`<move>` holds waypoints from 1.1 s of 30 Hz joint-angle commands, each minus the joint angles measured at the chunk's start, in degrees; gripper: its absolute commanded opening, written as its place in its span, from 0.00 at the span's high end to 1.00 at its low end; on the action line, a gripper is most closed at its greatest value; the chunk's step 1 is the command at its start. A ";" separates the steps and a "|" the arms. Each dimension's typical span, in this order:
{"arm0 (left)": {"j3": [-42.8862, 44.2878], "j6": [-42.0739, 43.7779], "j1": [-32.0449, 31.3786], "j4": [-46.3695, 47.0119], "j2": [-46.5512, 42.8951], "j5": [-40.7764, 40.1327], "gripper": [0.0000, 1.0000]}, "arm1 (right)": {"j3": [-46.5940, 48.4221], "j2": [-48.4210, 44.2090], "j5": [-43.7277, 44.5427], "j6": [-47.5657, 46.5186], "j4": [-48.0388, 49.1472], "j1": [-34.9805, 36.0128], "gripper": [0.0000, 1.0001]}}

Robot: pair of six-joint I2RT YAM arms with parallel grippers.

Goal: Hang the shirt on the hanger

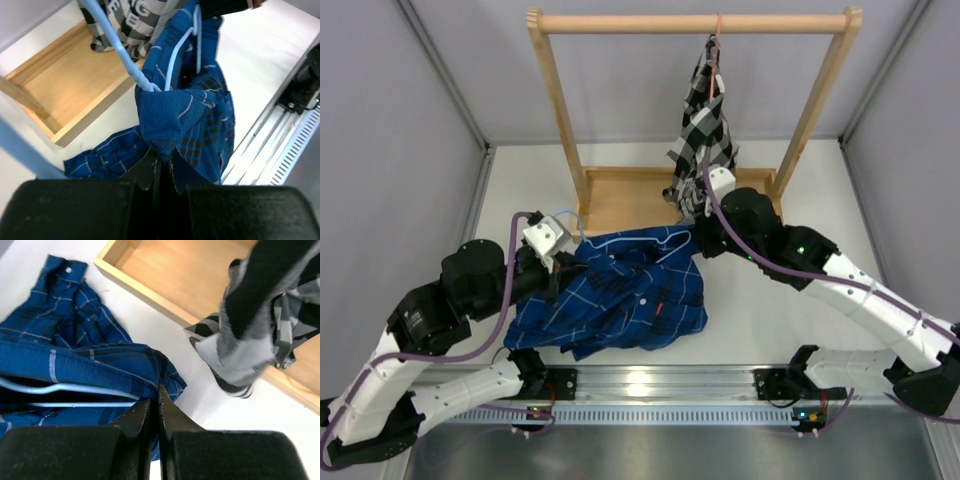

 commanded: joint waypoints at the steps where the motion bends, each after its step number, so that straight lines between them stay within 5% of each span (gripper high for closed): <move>1: 1.00 0.05 0.22 3.40 1.92 5.98 1.00 | 3.41 2.41 -4.31 3.66 5.23 1.13 1.00; 5: -2.95 -0.92 0.22 9.46 0.86 13.46 1.00 | 6.31 5.05 -2.47 5.60 4.17 2.54 1.00; 14: -8.85 -2.50 0.22 12.72 2.45 14.17 1.00 | 10.45 7.78 2.90 5.78 2.41 6.06 1.00; 26: -8.06 -13.57 0.31 17.11 -1.86 -17.52 1.00 | -3.16 -5.83 -16.08 10.87 17.78 6.14 1.00; 33: -2.80 -17.44 0.22 21.76 0.59 -14.68 1.00 | -22.03 -16.38 -28.28 24.63 38.06 6.58 1.00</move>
